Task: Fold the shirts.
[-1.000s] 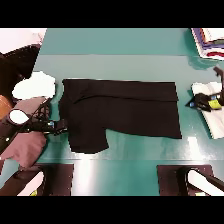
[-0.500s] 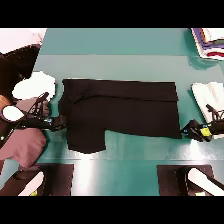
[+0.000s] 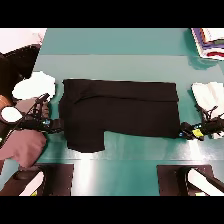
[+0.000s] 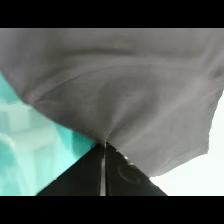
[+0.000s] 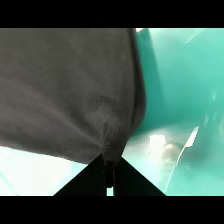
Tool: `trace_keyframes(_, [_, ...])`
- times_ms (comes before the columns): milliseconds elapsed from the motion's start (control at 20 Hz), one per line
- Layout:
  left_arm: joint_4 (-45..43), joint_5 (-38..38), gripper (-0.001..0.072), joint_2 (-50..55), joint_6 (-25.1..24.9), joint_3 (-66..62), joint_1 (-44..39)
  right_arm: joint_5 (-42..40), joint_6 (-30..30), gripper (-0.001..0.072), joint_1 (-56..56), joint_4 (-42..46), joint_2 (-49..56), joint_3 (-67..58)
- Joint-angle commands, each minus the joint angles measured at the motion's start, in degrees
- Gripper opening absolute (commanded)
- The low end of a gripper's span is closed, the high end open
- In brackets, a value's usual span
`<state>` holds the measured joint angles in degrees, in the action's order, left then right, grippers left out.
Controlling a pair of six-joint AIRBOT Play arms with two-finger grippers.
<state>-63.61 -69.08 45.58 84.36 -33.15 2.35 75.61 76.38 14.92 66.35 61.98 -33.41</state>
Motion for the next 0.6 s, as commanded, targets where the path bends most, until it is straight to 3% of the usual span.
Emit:
trace_keyframes(0, [-4.6, -8.6, 0.0019, -6.7, 1.2, -0.4, 0.0, 4.0, 0.0, 0.0021, -0.7, 3.0, -5.3, -1.1])
trace_keyframes(150, [-1.4, -18.2, 0.0019, -14.2, 3.4, -1.0, 0.0, 12.2, 0.0, 0.0021, -0.7, 8.9, -13.2, -6.0])
trace_keyframes(250, [1.0, -19.1, 0.0019, -15.1, 5.5, -3.3, 0.0, 13.6, 0.8, 0.0019, -0.7, 10.2, -16.6, -9.7])
trace_keyframes(400, [-0.8, -11.3, 0.0019, -12.2, 5.1, -8.3, 0.0, 12.1, 1.7, 0.0019, -3.3, 9.9, -15.5, -14.4])
trace_keyframes(550, [-0.9, -0.8, 0.0019, -3.1, 0.6, -13.3, 0.0, 7.8, 2.2, 0.0019, -9.0, 9.8, -6.2, -20.8])
